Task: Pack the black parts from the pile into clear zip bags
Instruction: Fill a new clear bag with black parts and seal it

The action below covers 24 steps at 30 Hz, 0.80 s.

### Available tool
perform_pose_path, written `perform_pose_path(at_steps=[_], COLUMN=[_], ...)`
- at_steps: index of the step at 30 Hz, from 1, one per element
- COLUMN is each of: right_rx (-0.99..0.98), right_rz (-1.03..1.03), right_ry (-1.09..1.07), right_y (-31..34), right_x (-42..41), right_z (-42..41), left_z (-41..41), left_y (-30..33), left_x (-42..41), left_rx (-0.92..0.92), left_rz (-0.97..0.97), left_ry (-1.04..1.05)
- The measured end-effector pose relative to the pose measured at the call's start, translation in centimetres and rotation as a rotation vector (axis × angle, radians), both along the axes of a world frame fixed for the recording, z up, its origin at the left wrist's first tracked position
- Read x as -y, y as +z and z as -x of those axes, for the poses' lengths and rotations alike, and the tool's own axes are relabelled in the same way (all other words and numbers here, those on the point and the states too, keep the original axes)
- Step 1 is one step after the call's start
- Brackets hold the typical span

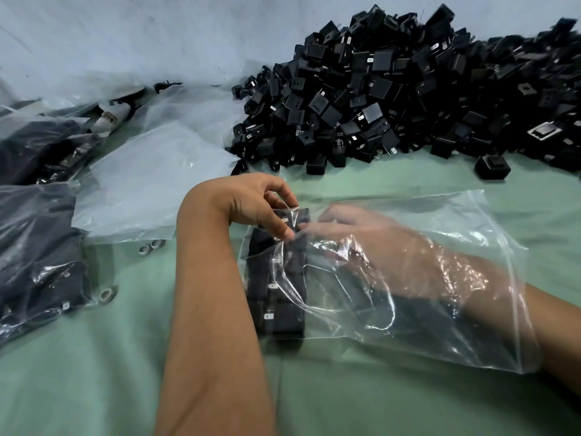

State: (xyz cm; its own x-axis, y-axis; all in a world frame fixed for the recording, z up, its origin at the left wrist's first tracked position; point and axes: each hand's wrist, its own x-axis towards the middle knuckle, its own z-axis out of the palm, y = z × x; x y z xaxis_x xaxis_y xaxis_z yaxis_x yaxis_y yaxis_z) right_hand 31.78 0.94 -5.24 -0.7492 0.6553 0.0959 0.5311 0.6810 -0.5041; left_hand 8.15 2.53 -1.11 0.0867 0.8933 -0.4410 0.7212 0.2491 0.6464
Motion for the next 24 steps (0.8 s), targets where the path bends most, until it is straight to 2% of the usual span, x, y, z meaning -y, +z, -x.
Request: perform_pose_path(at_steps=[2, 6, 10, 14, 17, 20, 24], right_rx=[-0.123, -0.173, -0.176, -0.162, -0.224, -0.260, -0.212], right_rz=[-0.007, -0.047, -0.014, -0.101, -0.063, 0.017, 0.034], right_ry=[0.025, 0.047, 0.008, 0.024, -0.071, -0.048, -0.055], right_y=[-0.3, -1.6, -2.4, -1.3, -2.0, -1.9, -1.4], right_x=[0.0, -0.5, -1.0, 0.1, 0.4, 0.4, 1.0], right_z=[-0.2, -0.5, -0.6, 0.2, -0.1, -0.4, 0.0], left_z=[0.0, 0.0, 0.4, 1.0, 1.2, 1.1, 1.0], left_y=[0.0, -0.3, -0.3, -0.2, 0.0, 0.2, 0.2], left_x=[0.0, -0.1, 0.0, 0.0, 0.2, 0.3, 0.3], left_rx=[0.017, 0.016, -0.019, -0.070, -0.067, -0.067, -0.059], left_rz=[-0.025, -0.100, -0.130, -0.159, -0.145, -0.144, -0.147], left_ry=[0.033, 0.095, 0.122, 0.167, 0.158, 0.142, 0.127])
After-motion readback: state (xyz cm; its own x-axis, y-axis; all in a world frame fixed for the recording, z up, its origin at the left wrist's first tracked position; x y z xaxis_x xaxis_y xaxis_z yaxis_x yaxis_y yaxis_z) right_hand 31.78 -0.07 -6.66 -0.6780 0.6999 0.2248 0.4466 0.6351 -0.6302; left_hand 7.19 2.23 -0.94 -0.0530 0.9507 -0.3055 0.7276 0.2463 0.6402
